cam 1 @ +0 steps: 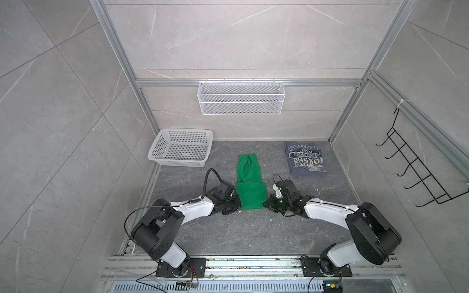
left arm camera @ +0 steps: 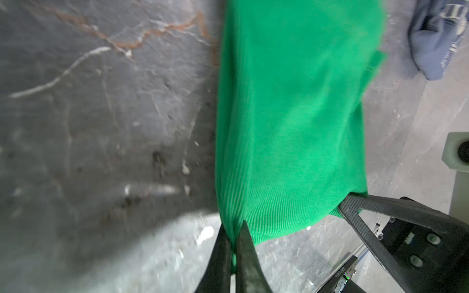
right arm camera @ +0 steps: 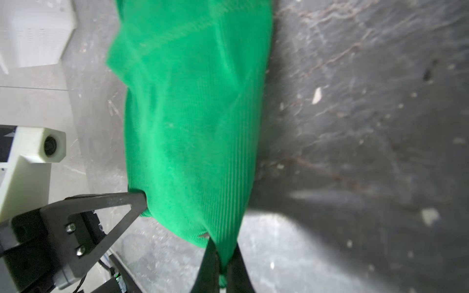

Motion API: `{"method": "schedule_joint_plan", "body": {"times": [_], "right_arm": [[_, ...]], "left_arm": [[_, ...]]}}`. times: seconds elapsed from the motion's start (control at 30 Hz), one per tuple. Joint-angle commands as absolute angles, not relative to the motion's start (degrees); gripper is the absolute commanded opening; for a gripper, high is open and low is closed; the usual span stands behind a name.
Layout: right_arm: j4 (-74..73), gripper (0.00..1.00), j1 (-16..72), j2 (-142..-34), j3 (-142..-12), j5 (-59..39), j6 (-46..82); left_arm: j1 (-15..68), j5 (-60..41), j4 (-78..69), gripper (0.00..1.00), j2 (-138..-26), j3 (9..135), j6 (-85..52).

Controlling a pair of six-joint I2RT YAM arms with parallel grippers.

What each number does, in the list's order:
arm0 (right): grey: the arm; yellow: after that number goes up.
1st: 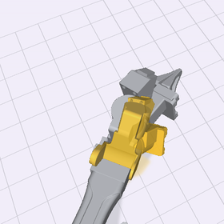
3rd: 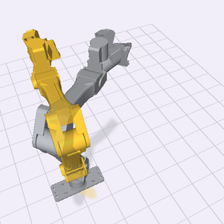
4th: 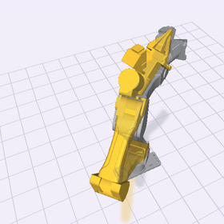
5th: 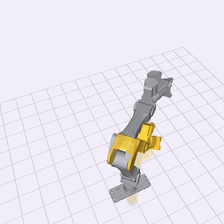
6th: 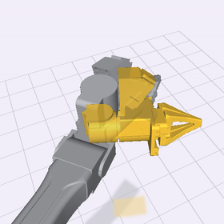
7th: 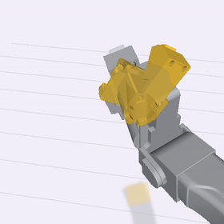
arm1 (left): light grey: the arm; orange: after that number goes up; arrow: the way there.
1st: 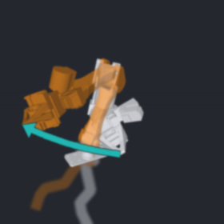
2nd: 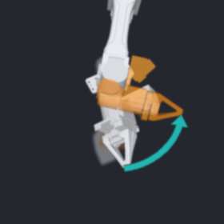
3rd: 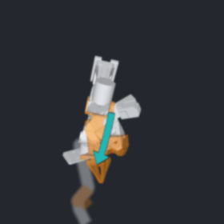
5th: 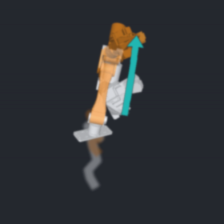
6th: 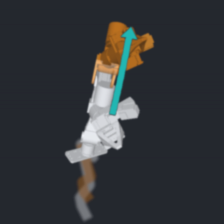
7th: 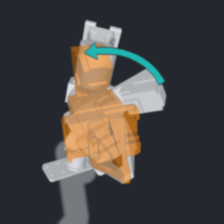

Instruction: Fold and stack the tank tops

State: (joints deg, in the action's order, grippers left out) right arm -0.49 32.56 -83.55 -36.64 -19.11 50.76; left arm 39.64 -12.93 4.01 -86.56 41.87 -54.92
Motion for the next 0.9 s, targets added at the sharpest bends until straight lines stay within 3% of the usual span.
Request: {"method": "schedule_joint_plan", "body": {"times": [0.0,0.17,0.3,0.5,0.87], "right_arm": [[5.77,0.0,33.7,-78.82,-37.23,-16.85,49.79],[12.28,0.0,33.97,-73.64,-42.12,-15.61,49.61],[16.11,0.0,33.98,-74.88,-48.87,-14.61,48.06],[18.89,0.0,32.52,-81.69,-59.7,-13.17,45.66],[17.29,0.0,25.8,-98.96,-73.03,-19.14,44.37]], "left_arm": [[40.87,-9.19,9.51,0.03,-79.75,41.8,-56.54],[41.0,-7.34,12.72,0.02,-73.52,44.56,-57.38],[40.25,-6.53,15.45,0.02,-74.89,51.18,-54.87],[35.63,-7.39,15.65,0.02,-80.67,59.36,-53.11],[26.92,-14.67,16.48,0.05,-99.44,75.75,-51.48]]}}
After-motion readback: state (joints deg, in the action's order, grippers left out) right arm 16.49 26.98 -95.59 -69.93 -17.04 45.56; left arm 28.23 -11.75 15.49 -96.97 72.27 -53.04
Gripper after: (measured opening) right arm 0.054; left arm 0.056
